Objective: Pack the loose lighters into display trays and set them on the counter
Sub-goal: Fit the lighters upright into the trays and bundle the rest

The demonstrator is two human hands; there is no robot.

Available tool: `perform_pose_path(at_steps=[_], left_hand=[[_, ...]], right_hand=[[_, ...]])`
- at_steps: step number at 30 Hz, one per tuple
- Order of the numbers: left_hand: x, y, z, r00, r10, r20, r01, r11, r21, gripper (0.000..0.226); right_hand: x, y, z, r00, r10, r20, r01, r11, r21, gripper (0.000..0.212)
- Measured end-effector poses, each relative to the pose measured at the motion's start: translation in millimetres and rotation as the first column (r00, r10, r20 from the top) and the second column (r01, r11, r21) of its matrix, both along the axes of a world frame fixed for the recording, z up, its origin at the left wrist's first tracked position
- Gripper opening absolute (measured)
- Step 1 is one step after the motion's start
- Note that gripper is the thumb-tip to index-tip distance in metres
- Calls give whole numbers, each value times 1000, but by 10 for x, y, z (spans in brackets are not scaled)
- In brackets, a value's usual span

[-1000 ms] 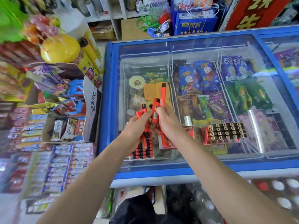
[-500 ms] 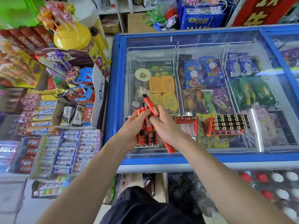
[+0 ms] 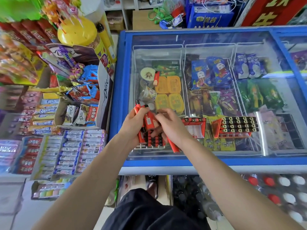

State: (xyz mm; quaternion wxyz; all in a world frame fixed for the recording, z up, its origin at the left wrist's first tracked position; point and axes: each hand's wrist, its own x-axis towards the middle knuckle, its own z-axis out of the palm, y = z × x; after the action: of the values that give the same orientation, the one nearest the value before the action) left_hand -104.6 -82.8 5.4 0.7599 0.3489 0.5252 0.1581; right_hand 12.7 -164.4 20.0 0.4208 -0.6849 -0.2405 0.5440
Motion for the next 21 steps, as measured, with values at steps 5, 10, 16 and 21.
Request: perform_pose_path(at_steps=[5,10,16,21], left_hand=[[-44,250,-22,994,105,-31,-108,990,-92,25],[8,512,8,992,125,0,-124,985,-120,26],[159,850,-49,992,15,-125,-11,999,33,24],[198,1108,-219,979,-61,-196,85,989,117,38]], right_hand=[[177,89,-48,983,-156,-99,146,984,-101,28],[379,368,-102,991,-28,133,45,990,-131,22],[745,939,-288,692,240,681,-202,970,-136,41],[990,1488,-512,424,405,810,-334,901,-276,62]])
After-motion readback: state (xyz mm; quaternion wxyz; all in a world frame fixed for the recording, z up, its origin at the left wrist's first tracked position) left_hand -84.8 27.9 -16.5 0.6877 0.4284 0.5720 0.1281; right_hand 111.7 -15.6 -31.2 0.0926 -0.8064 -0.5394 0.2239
